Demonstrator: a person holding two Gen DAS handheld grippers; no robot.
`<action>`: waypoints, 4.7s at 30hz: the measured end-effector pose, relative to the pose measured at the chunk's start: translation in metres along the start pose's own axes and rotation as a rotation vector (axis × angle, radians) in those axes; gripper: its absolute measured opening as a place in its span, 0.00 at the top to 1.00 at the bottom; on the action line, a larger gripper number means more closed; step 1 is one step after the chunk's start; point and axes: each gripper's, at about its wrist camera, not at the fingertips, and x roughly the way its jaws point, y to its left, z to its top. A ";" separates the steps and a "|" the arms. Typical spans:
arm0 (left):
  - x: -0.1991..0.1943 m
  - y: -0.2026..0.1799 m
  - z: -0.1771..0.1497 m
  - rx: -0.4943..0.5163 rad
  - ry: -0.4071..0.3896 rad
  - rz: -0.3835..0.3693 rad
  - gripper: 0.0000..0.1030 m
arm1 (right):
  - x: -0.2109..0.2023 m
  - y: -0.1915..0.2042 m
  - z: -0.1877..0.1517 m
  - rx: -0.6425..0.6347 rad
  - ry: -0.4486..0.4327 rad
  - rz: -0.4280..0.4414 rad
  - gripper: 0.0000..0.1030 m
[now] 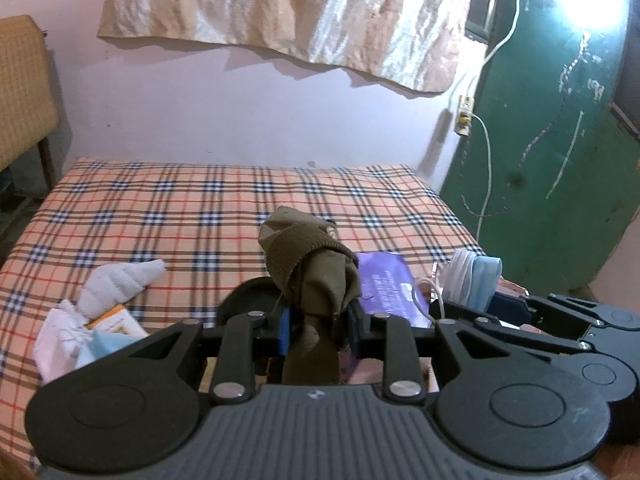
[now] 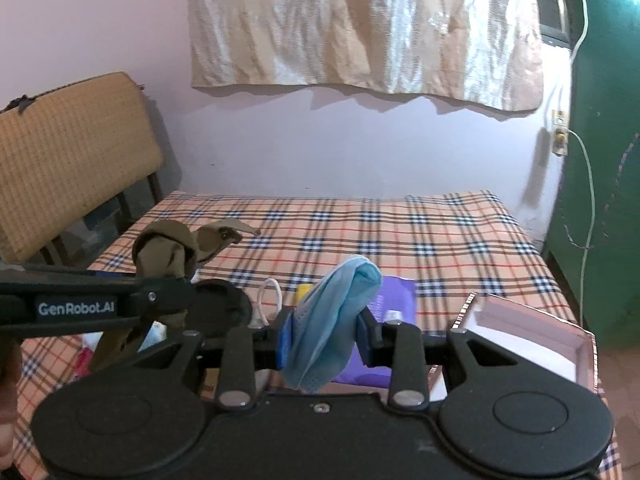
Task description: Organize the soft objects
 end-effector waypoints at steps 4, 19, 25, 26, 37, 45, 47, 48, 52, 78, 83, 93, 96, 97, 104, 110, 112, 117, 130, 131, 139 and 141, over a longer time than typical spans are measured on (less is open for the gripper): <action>0.007 -0.010 0.001 0.014 0.008 -0.019 0.72 | -0.002 -0.014 -0.002 0.017 0.001 -0.025 0.62; 0.027 -0.044 -0.002 0.067 0.034 -0.087 0.72 | -0.006 -0.052 -0.015 0.066 0.010 -0.096 0.62; 0.033 -0.057 -0.004 0.089 0.043 -0.117 0.72 | -0.010 -0.066 -0.018 0.081 0.012 -0.121 0.62; 0.034 -0.059 -0.004 0.094 0.044 -0.121 0.72 | -0.011 -0.069 -0.018 0.084 0.012 -0.125 0.62; 0.057 -0.091 -0.019 0.165 0.089 -0.207 0.72 | -0.014 -0.110 -0.031 0.145 0.050 -0.197 0.61; 0.082 -0.112 -0.030 0.208 0.135 -0.272 0.71 | -0.002 -0.144 -0.043 0.184 0.090 -0.243 0.32; 0.088 -0.119 -0.034 0.224 0.149 -0.296 0.69 | 0.001 -0.153 -0.044 0.183 0.095 -0.250 0.14; 0.092 -0.122 -0.036 0.233 0.161 -0.306 0.67 | 0.002 -0.158 -0.045 0.185 0.093 -0.262 0.14; 0.106 -0.130 -0.047 0.256 0.216 -0.357 0.62 | 0.000 -0.176 -0.055 0.220 0.098 -0.311 0.14; 0.079 -0.085 -0.051 0.189 0.167 -0.283 0.55 | 0.049 -0.193 -0.117 -0.231 -0.017 -0.227 0.14; 0.070 -0.064 -0.049 0.148 0.146 -0.240 0.55 | 0.075 -0.217 -0.095 -0.256 -0.047 -0.175 0.14; 0.043 -0.027 -0.038 0.045 0.058 -0.125 0.48 | 0.037 -0.189 -0.058 -0.117 -0.124 -0.161 0.10; 0.032 -0.016 -0.032 0.021 0.027 -0.097 0.40 | 0.022 -0.160 -0.045 -0.086 -0.134 -0.153 0.09; 0.027 -0.011 -0.031 0.012 0.021 -0.083 0.39 | 0.018 -0.149 -0.040 -0.080 -0.143 -0.168 0.09; -0.005 0.022 -0.029 -0.059 -0.016 -0.050 0.37 | 0.004 -0.104 -0.020 0.064 -0.102 -0.049 0.09; -0.030 0.051 -0.038 -0.091 -0.048 -0.009 0.35 | -0.002 -0.053 -0.017 0.116 -0.062 0.030 0.09; -0.035 0.064 -0.041 -0.107 -0.047 0.016 0.34 | -0.004 -0.030 -0.018 0.090 -0.079 0.059 0.09; -0.047 0.101 -0.055 -0.157 -0.035 0.088 0.34 | -0.003 0.026 -0.024 0.060 -0.097 0.125 0.09; -0.057 0.152 -0.084 -0.226 0.011 0.193 0.34 | 0.012 0.104 -0.056 -0.073 -0.007 0.251 0.09; -0.057 0.154 -0.087 -0.227 0.014 0.197 0.34 | 0.013 0.107 -0.060 -0.080 0.008 0.257 0.09; -0.047 0.162 -0.103 -0.233 0.060 0.205 0.31 | 0.031 0.134 -0.098 -0.121 0.114 0.303 0.09; -0.043 0.164 -0.106 -0.234 0.070 0.209 0.30 | 0.038 0.141 -0.107 -0.133 0.141 0.310 0.09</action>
